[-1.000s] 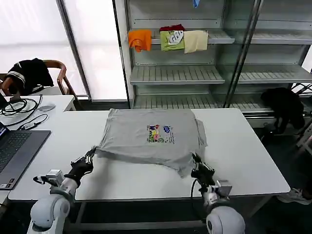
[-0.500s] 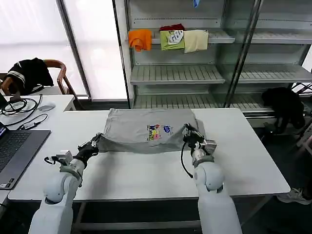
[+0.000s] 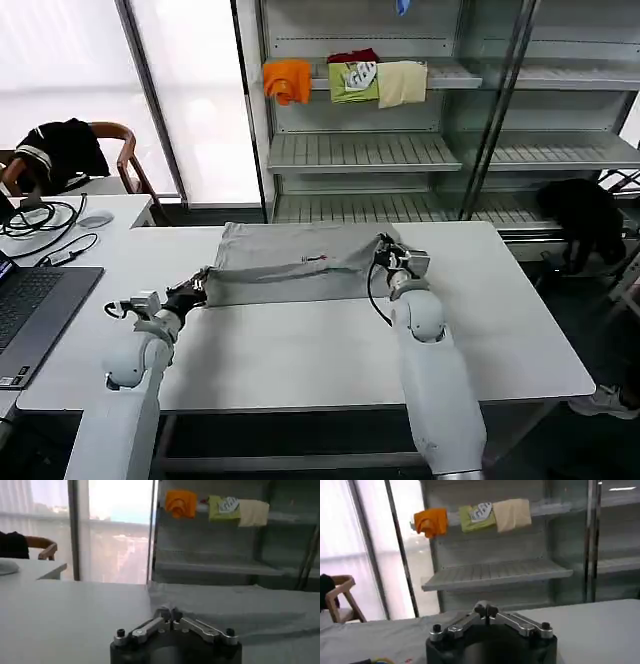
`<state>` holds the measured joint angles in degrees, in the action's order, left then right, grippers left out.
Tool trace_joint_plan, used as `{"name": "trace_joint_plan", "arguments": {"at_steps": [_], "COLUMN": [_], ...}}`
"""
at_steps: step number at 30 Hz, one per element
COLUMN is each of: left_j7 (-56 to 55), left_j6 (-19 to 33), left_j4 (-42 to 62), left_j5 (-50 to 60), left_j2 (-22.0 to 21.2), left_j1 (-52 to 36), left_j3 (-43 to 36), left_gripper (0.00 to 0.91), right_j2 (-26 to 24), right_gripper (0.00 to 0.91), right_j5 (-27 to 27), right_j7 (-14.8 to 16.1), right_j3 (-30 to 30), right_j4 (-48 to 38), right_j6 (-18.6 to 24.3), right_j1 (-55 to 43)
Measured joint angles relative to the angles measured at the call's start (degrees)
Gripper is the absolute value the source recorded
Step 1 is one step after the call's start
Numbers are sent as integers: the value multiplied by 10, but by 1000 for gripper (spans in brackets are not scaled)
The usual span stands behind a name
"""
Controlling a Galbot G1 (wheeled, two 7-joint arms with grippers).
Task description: Fold and organize the clothes.
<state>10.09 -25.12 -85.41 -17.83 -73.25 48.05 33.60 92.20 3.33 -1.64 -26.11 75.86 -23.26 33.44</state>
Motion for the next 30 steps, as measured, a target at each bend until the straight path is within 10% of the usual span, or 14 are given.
{"name": "trace_joint_plan", "arguments": {"at_steps": [14, 30], "left_j7": [-2, 4], "left_j6": [2, -22], "left_j4": [2, -16], "left_j5": [14, 38], "left_j2": [2, -6], "left_j1": [-10, 18], "left_j3": [-9, -7], "left_gripper": [907, 907], "right_j2": [0, 0], "right_gripper": [907, 907], "right_j5": [-8, 18], "right_j7": [-5, 6], "right_j3": [0, -5], "right_j4": [-26, 81], "right_j6": [36, -59], "right_j1": [-21, 69]}}
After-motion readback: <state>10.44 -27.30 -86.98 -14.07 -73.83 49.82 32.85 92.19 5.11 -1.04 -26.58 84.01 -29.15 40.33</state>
